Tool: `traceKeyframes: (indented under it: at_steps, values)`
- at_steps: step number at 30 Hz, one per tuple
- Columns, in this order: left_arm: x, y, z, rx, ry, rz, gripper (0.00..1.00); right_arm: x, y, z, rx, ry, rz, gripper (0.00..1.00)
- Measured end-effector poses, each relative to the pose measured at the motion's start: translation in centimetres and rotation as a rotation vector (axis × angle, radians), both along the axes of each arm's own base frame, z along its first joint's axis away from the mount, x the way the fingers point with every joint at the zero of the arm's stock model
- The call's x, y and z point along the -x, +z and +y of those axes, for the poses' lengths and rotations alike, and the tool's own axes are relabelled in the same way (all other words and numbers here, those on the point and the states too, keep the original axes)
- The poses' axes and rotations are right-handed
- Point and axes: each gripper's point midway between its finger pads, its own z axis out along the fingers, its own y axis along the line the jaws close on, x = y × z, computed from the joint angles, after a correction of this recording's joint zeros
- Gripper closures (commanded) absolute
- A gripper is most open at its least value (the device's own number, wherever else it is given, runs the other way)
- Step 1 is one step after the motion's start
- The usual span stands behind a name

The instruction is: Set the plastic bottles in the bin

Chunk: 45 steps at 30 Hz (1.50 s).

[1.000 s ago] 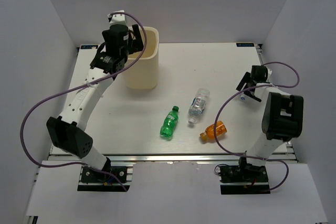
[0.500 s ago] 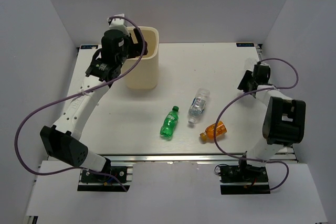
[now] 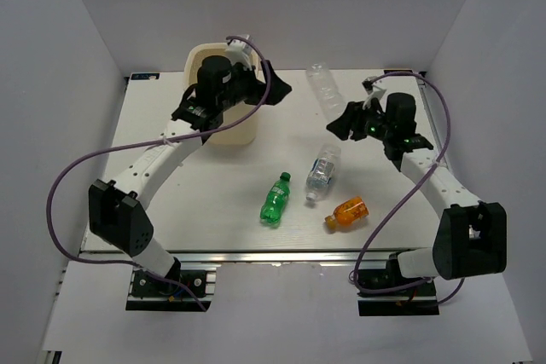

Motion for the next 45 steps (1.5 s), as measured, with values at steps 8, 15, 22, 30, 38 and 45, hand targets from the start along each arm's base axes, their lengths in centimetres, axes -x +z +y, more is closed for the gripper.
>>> traceKeyframes:
  at_steps: [8, 15, 22, 30, 38, 45]
  values:
    - [0.7, -1.3, -5.0, 0.075, -0.101, 0.03, 0.02, 4.7, 2.0, 7.3, -0.096, 0.257, 0.003, 0.92]
    - [0.0, -1.5, -5.3, 0.113, -0.088, 0.049, 0.05, 6.0, 4.4, 8.3, -0.156, 0.307, -0.029, 0.91]
    - [0.5, 0.2, -6.3, 0.179, -0.12, 0.028, 0.57, 6.4, 4.7, 8.7, -0.174, 0.325, -0.028, 0.83]
    - [0.6, 1.0, -6.4, 0.197, -0.124, 0.012, 0.8, 6.9, 5.2, 9.2, -0.192, 0.367, -0.04, 0.11]
    - [-2.3, 0.8, -2.9, 0.083, 0.07, 0.0, 0.88, 6.9, 5.1, 8.8, -0.157, 0.332, -0.053, 0.11]
    - [-6.6, 5.2, 8.2, 0.041, 0.424, -0.105, 0.86, 6.5, 5.0, 6.6, -0.089, 0.194, -0.083, 0.11]
